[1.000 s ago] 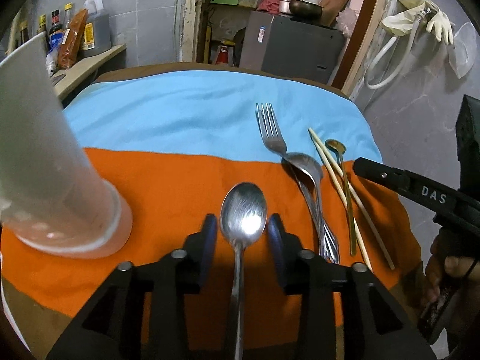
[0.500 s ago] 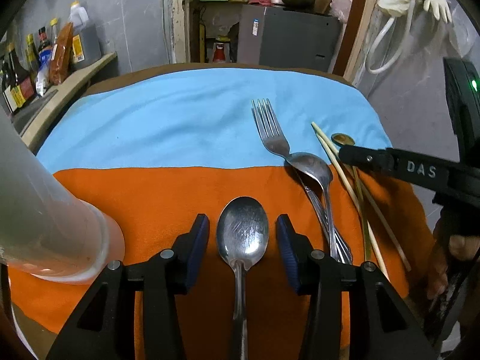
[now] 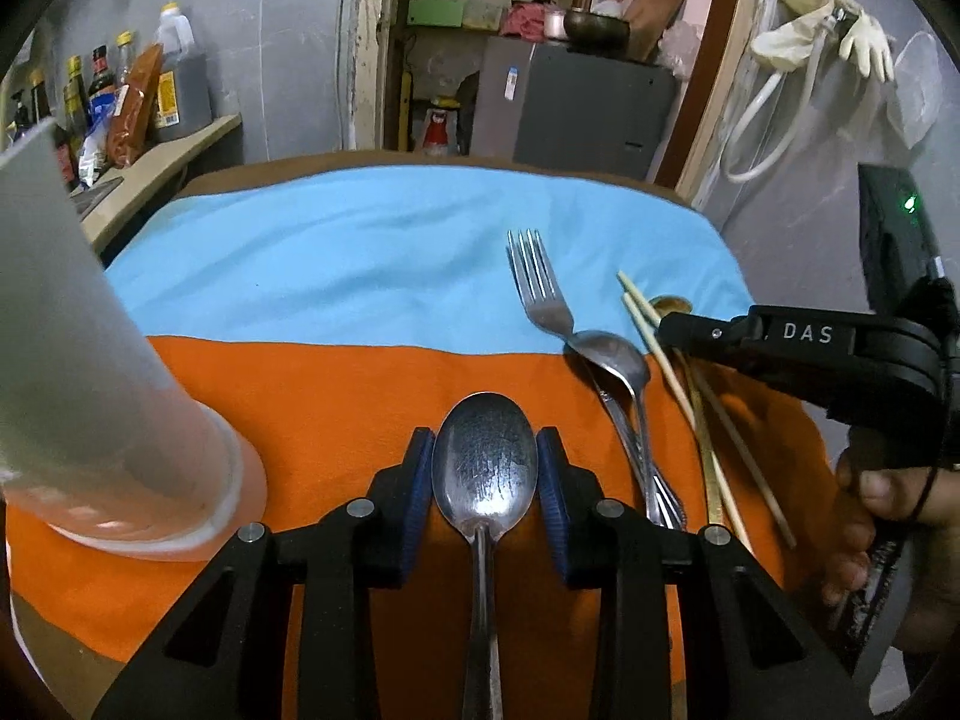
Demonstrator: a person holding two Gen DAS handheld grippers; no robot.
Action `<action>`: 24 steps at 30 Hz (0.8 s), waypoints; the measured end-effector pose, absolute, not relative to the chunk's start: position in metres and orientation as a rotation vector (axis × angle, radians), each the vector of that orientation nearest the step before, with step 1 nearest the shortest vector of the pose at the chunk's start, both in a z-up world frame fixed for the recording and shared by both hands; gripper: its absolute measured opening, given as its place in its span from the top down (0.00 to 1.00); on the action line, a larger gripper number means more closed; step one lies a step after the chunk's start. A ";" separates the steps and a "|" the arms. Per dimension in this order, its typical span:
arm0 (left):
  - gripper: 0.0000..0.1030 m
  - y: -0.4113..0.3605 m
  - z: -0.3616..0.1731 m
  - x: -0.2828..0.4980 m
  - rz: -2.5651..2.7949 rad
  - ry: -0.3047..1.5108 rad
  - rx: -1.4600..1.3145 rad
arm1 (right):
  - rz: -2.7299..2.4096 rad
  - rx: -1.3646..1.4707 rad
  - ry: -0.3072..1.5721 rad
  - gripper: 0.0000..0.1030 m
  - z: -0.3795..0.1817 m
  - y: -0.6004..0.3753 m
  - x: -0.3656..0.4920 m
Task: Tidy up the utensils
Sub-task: 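Lift the spoon and chopstick and carry them toward the white caddy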
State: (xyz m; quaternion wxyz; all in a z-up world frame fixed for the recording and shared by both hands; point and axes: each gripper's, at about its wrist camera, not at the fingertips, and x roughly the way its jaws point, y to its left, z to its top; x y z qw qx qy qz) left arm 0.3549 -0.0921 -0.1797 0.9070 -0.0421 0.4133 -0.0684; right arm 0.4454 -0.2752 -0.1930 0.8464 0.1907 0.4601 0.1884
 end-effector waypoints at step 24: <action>0.72 -0.084 -0.181 0.348 -0.132 0.864 -0.152 | 0.438 0.590 0.965 0.85 -0.200 -0.285 0.478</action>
